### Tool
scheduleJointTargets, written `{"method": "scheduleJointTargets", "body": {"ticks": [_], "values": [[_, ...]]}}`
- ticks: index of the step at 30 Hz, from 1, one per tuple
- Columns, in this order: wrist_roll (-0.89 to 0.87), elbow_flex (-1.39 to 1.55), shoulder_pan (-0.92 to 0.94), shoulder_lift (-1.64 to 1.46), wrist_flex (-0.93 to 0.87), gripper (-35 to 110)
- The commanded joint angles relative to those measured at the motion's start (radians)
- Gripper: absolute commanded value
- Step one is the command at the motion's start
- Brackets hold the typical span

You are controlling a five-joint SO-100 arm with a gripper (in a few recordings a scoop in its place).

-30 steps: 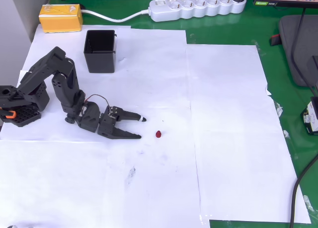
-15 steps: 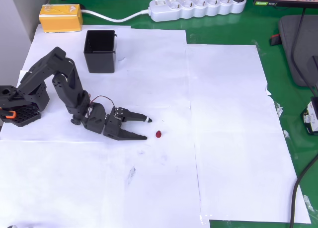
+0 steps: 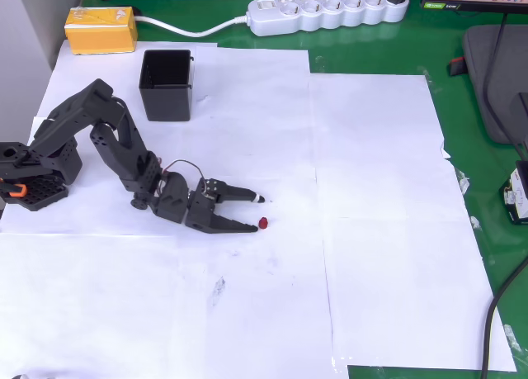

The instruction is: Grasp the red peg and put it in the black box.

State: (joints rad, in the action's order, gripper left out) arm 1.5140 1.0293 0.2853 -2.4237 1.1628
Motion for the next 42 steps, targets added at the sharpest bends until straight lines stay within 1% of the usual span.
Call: {"method": "scheduleJointTargets", "body": {"ticks": [1, 4, 32, 42], "values": [[-0.005, 0.017, 0.008, 0.035, -0.054, 23], [-0.012, 0.02, 0.009, 0.049, -0.092, 23], [-0.012, 0.089, 0.011, 0.043, -0.167, 23], [-0.017, 0.089, 0.009, 0.04, -0.163, 14]]}}
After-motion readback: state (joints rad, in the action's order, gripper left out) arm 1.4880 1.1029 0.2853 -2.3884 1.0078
